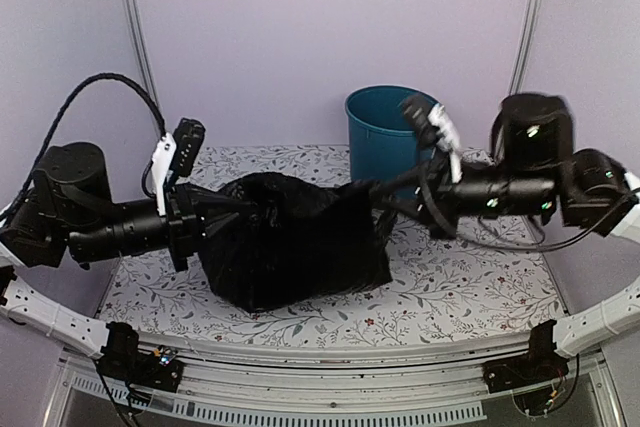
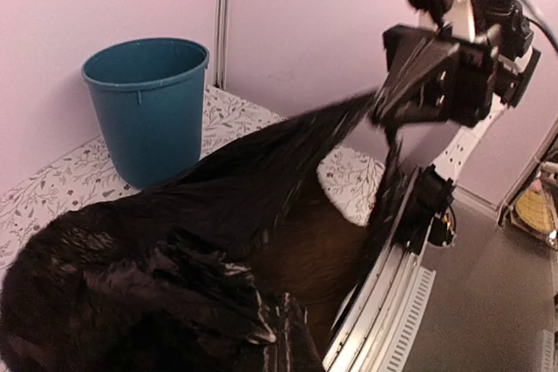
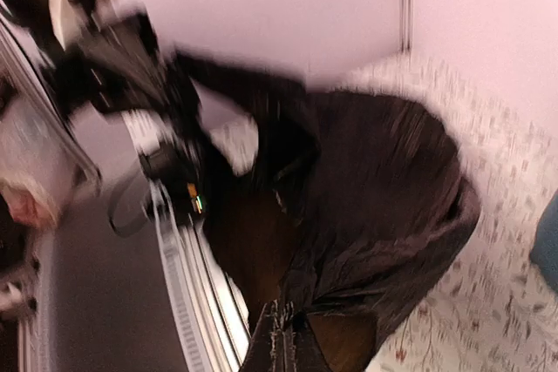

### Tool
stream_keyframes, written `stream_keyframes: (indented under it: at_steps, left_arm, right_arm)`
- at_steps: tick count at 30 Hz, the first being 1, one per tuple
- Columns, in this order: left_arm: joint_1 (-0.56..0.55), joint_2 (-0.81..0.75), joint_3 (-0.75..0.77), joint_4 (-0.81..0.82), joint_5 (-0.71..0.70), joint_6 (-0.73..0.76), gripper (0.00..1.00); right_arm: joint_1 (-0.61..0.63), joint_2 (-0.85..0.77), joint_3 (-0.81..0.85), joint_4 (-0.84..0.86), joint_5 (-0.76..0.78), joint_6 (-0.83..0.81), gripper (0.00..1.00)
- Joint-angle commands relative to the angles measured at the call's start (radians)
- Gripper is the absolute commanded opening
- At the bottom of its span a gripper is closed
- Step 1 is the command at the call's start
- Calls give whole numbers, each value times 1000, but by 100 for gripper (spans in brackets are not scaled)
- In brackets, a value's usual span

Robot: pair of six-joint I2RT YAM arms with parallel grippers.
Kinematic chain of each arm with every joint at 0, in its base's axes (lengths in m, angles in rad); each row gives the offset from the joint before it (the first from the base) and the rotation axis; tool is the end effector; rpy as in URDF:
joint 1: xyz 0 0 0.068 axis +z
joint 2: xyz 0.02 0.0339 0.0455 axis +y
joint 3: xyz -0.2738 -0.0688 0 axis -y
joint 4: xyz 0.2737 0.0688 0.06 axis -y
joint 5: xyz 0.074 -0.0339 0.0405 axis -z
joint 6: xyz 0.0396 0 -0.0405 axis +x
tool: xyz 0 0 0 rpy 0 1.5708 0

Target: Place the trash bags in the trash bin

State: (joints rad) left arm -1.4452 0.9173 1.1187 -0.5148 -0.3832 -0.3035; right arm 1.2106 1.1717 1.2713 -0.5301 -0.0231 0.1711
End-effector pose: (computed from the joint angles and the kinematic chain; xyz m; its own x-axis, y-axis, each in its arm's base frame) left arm 0.0416 -0.2115 0.4103 -0.2985 0.1517 -0.9423 0.8241 0.5390 -0.1743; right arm 0.0990 0.2654 0.4053 -0.3055 -0.3282 -0.8938 -0.9042 0.3944 0.1642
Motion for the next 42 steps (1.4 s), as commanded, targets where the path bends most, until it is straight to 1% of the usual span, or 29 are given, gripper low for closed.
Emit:
stream_keyframes:
  at_steps: [1, 4, 8, 13, 18, 23, 26, 29, 32, 38, 40, 41, 42]
  left_arm:
    - [5, 81, 33, -67, -71, -10, 0]
    - [8, 93, 45, -62, -91, -6, 0]
    - [25, 71, 43, -44, -147, -25, 0]
    - [108, 26, 34, -5, -178, -67, 0]
    - [179, -18, 35, 43, -168, -88, 0]
    - [213, -39, 72, 89, -195, -61, 0]
    - [219, -40, 90, 108, -197, -32, 0]
    - [221, -48, 80, 97, -197, -24, 0]
    - [221, -69, 68, 57, -211, -52, 0]
    - [224, -140, 67, -69, -307, -125, 0]
    - [224, -166, 78, -119, -321, -137, 32]
    - [224, -174, 86, -135, -324, -137, 46]
    - [224, -179, 97, -147, -327, -135, 56]
  right_arm:
    - [-40, 38, 162, -13, 41, -4, 1]
    - [-41, 90, 211, -25, 62, -71, 1]
    - [-42, 116, 234, -11, 69, -73, 1]
    - [-48, 116, 240, 29, 106, -42, 1]
    - [-70, 132, 302, 42, 133, -44, 1]
    - [-79, 148, 404, 53, 156, -60, 1]
    - [-81, 153, 426, 70, 168, -66, 1]
    - [-85, 154, 395, 82, 174, -67, 1]
    - [-85, 151, 373, 90, 164, -50, 1]
    - [-85, 150, 353, 105, 161, -28, 1]
    - [-85, 159, 357, 116, 149, -24, 1]
    - [-85, 164, 361, 123, 142, -21, 1]
    - [-85, 174, 368, 131, 134, -18, 1]
